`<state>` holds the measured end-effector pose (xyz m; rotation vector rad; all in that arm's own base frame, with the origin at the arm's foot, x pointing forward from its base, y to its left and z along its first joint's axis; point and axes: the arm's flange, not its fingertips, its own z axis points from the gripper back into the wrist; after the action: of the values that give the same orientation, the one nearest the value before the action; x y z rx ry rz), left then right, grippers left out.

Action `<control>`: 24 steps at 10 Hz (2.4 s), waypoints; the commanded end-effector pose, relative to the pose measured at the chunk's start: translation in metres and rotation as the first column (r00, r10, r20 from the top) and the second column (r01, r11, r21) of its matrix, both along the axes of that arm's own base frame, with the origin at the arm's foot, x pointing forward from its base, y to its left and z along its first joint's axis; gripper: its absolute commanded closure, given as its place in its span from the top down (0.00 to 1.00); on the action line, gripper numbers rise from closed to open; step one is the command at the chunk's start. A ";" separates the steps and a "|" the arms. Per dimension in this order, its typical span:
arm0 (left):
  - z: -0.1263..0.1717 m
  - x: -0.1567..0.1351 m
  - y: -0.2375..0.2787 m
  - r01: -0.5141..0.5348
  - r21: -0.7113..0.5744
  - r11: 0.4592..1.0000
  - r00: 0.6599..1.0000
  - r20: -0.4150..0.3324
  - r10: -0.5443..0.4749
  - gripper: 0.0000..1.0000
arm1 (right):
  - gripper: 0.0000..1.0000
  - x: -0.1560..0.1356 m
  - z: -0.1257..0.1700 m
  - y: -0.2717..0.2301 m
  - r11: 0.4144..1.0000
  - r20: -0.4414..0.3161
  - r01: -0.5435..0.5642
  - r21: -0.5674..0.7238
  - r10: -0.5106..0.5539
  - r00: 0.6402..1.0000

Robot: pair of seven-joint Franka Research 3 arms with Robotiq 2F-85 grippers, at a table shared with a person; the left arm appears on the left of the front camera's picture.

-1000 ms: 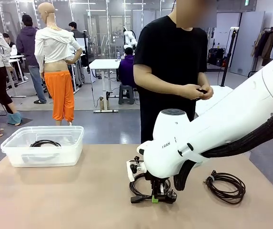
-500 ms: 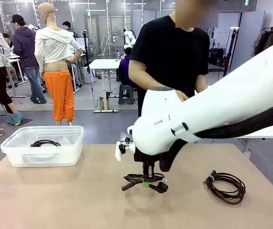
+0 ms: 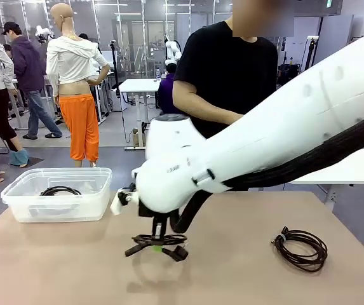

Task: Organize and store the cables.
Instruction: Place the Power Cable into the Organizing box.

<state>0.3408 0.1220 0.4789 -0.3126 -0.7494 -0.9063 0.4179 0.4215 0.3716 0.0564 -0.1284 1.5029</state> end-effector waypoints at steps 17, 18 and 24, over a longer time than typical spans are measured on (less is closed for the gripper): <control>0.000 0.002 -0.001 -0.018 0.010 1.000 1.000 -0.004 0.018 1.00 | 1.00 -0.048 0.048 -0.171 0.929 -0.005 0.191 0.318 -0.200 0.980; 0.000 0.002 -0.001 -0.018 0.010 1.000 1.000 -0.004 0.018 1.00 | 1.00 -0.059 0.060 -0.215 0.901 0.008 0.243 0.359 -0.264 0.965; 0.000 0.002 -0.001 -0.018 0.010 1.000 1.000 -0.004 0.018 1.00 | 1.00 -0.119 0.075 -0.412 0.774 0.021 0.319 0.546 -0.394 0.919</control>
<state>0.3409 0.1224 0.4787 -0.3134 -0.7502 -0.9053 0.3511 0.0306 0.4857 0.3298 -0.6113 1.0160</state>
